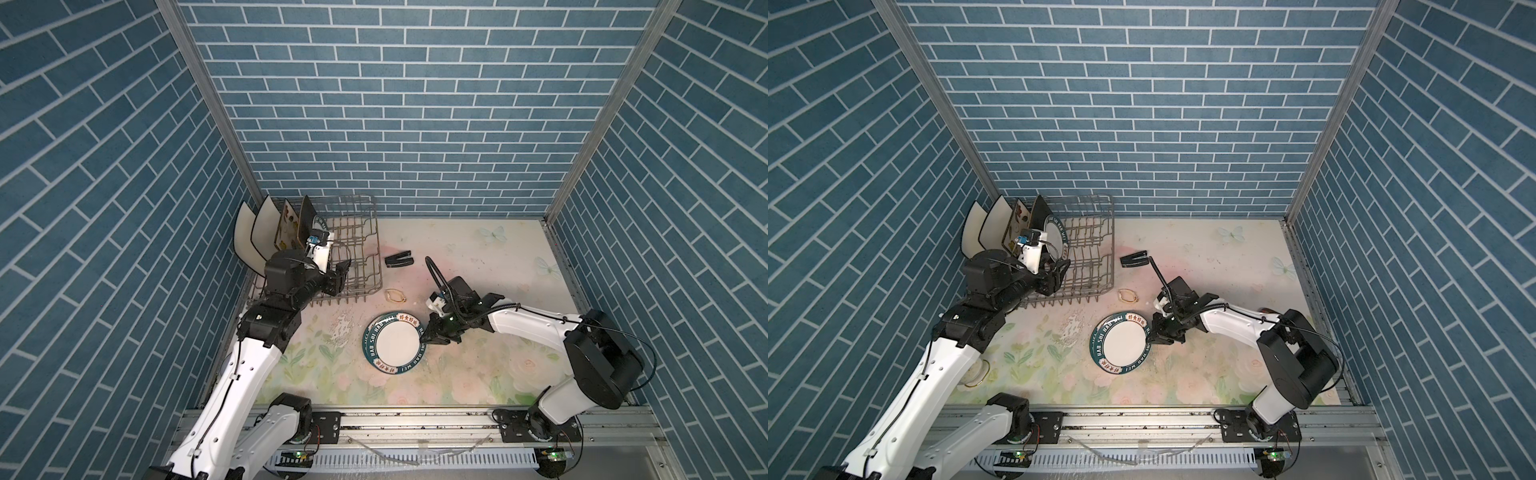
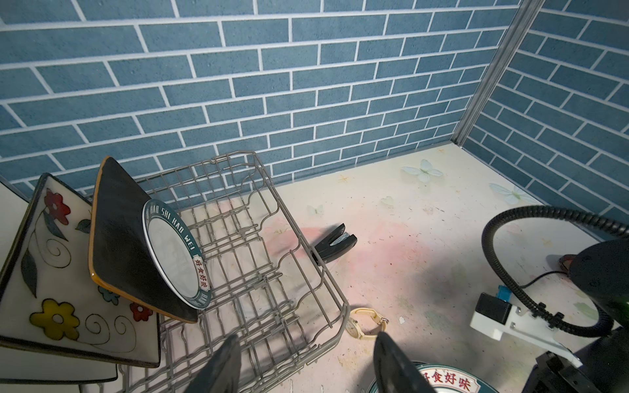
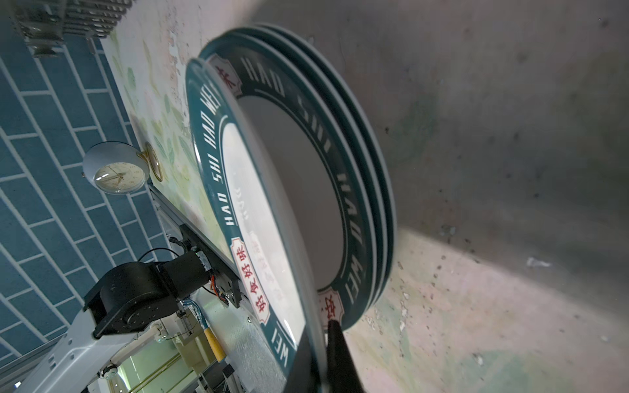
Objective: Unload the plates from the dish rack
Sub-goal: Place a plate on the plates.
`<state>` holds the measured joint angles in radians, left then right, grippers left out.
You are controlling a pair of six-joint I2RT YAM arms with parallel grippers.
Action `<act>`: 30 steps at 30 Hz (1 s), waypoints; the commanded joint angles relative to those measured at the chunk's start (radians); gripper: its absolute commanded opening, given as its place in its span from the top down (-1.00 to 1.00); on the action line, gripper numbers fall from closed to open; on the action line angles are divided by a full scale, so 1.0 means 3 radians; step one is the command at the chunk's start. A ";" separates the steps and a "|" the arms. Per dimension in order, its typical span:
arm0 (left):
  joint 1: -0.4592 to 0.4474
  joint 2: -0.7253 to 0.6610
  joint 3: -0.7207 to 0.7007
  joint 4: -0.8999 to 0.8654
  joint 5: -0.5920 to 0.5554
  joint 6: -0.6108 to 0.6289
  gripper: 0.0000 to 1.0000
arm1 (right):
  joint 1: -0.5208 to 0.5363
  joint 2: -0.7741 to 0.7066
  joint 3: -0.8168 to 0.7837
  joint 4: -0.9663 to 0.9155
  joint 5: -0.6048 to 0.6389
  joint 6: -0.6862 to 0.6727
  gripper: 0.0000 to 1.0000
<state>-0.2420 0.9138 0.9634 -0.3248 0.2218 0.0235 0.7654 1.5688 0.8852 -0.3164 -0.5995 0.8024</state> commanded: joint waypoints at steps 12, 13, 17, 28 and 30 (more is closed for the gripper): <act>-0.0001 -0.0045 -0.0067 -0.0021 -0.0003 0.0020 -0.26 | 0.0006 0.0202 0.0289 -0.0200 -0.0034 -0.0245 0.91; -0.0001 -0.0043 -0.0062 -0.0022 -0.0003 0.0019 -0.26 | 0.0008 0.0218 0.0302 -0.0207 -0.0046 -0.0250 0.91; -0.0001 -0.0045 -0.0062 -0.0027 -0.0013 0.0023 -0.26 | 0.0011 0.0250 0.0333 -0.0276 -0.0053 -0.0289 0.83; -0.0001 -0.0040 -0.0062 -0.0028 -0.0040 0.0020 -0.27 | 0.0009 0.0288 0.0401 -0.0502 0.0019 -0.0407 0.60; 0.0002 -0.0039 -0.0062 -0.0029 -0.0040 0.0019 -0.27 | 0.0006 0.0307 0.0442 -0.0589 0.0034 -0.0452 0.60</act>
<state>-0.2417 0.9123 0.9565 -0.3252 0.2165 0.0235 0.7650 1.6485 0.9588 -0.4339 -0.6018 0.7155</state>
